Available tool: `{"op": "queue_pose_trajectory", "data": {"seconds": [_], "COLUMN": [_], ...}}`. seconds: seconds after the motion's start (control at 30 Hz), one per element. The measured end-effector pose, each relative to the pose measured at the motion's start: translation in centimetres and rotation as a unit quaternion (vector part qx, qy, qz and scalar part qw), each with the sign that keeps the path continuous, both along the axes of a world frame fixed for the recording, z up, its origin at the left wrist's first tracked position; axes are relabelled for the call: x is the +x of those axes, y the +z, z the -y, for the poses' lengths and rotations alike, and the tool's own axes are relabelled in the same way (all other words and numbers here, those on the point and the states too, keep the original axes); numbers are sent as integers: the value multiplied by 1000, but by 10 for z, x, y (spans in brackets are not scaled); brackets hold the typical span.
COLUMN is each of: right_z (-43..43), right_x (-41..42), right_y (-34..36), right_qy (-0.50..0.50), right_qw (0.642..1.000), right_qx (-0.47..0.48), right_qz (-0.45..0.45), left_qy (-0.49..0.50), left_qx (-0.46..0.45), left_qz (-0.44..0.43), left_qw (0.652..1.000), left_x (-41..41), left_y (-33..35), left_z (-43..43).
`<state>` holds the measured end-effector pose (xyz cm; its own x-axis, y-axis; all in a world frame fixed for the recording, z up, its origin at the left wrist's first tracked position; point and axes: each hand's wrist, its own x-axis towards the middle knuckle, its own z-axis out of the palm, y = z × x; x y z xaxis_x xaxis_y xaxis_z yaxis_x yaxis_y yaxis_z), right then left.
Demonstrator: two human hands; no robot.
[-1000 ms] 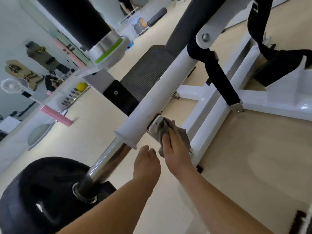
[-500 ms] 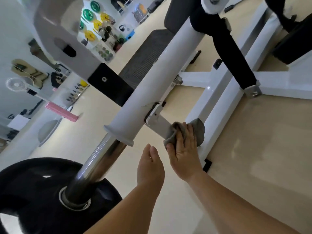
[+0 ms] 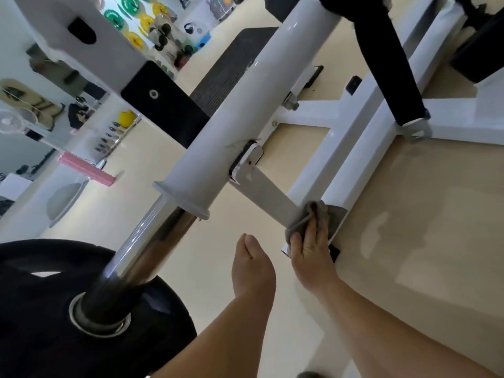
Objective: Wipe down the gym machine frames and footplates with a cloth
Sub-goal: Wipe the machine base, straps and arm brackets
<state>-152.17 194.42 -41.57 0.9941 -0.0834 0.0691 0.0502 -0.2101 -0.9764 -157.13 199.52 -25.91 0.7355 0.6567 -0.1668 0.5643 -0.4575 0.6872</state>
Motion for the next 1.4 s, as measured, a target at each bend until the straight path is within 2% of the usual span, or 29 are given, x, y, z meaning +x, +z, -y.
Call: {"op": "queue_pose_trajectory", "data": {"seconds": [0.1, 0.23, 0.33, 0.43, 0.5, 0.67, 0.77, 0.87, 0.93, 1.0, 1.07, 1.1, 1.17, 1.2, 1.27, 1.33, 1.4], "right_z": [-2, -8, 7, 20, 29, 77, 104, 107, 103, 102, 107, 109, 116, 118, 115, 107, 102], "right_x": [-2, 6, 15, 6, -3, 1, -2, -13, -23, -28, -22, -16, 0, 7, 17, 33, 45], "right_y": [7, 70, 69, 22, 2, 27, 67, 97, 115, 127, 133, 132, 125, 121, 120, 120, 119], "right_qy": [-16, -10, -1, 28, 44, 80, 106, 142, 179, 244, 283, 251, 109, 59, 54, 131, 191], "right_qw": [999, 993, 981, 988, 996, 993, 992, 979, 966, 948, 928, 926, 940, 962, 992, 985, 947], "right_qx": [23, 25, -24, -85, -62, -73, -3, 110, 149, 144, 154, 178, 203, 155, 21, -112, -260], "right_qz": [-35, 116, 193, 125, 39, -44, -61, -93, -117, -142, -185, -220, -252, -219, -109, -32, -12], "left_qy": [-5, -11, -6, 0, 7, -35, -68, -54, -16, 17, 54, 79, 141, 187, 207, 138, 103], "left_qx": [-21, -33, -45, -49, -52, -93, -141, -287, -361, -392, -370, -354, -311, -277, -209, -176, -232], "left_qz": [-7, 8, 11, 13, 3, -53, -65, -48, -35, -25, -18, -12, 14, 44, 144, 226, 259], "left_qw": [1000, 999, 999, 999, 999, 994, 986, 955, 932, 919, 927, 932, 940, 941, 945, 948, 932], "left_x": [-2, 2, 3, 3, 3, 0, 8, 15, 15, 11, 5, 3, 1, 2, 7, 17, 29], "left_y": [-8, -12, -8, -9, -11, -1, 7, 15, 17, 15, 10, 6, 1, 2, 16, 35, 54], "left_z": [2, 2, 4, 4, 6, 26, 36, 49, 58, 61, 54, 48, 34, 29, 28, 39, 57]}}
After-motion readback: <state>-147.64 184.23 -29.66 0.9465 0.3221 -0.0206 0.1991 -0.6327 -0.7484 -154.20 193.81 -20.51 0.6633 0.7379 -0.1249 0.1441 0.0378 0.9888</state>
